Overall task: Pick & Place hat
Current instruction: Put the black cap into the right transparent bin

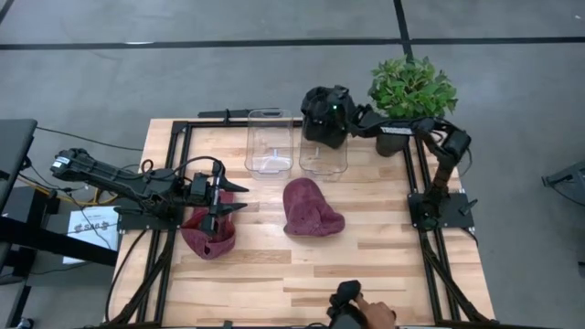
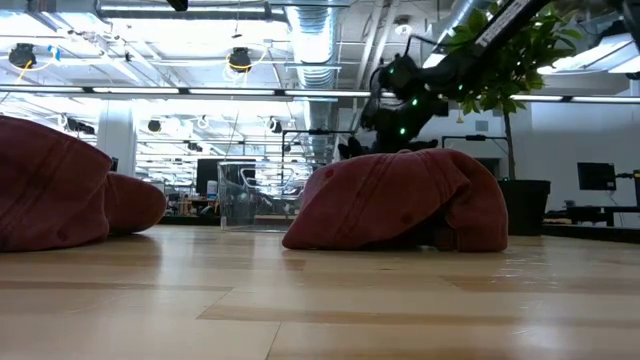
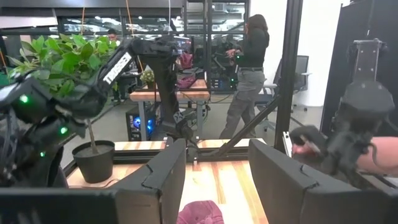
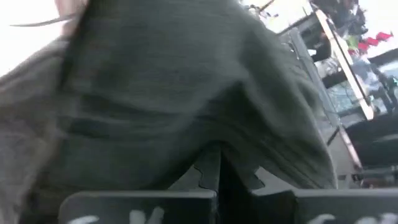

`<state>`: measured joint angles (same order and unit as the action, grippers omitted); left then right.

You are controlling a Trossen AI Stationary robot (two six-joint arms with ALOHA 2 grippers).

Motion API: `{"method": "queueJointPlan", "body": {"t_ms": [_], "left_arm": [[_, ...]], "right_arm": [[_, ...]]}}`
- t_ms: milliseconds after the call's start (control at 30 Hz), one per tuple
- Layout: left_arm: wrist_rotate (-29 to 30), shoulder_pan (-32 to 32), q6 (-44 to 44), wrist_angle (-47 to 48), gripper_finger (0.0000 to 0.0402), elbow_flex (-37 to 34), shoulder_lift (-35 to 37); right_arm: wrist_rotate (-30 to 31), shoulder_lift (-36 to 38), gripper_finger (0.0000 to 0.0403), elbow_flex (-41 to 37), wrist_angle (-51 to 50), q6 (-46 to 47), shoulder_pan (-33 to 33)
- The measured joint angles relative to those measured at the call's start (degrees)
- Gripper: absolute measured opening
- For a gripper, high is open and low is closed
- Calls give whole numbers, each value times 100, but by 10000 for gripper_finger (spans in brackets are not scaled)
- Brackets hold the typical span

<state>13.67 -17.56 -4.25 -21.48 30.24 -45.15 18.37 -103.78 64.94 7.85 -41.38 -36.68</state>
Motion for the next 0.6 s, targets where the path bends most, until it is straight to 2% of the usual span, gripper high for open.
{"method": "queueJointPlan", "body": {"t_ms": [200,367,600], "left_arm": [[1,4,0,-2,173,2,-1],[2,6,0,-2,173,2,-2],[1,4,0,-2,173,2,0]], "right_arm": [[-8,-445,0,156,339,-372,212],[15,-393,0,190,311,-501,296],[512,-112,0,195,-97,-321,284]]}}
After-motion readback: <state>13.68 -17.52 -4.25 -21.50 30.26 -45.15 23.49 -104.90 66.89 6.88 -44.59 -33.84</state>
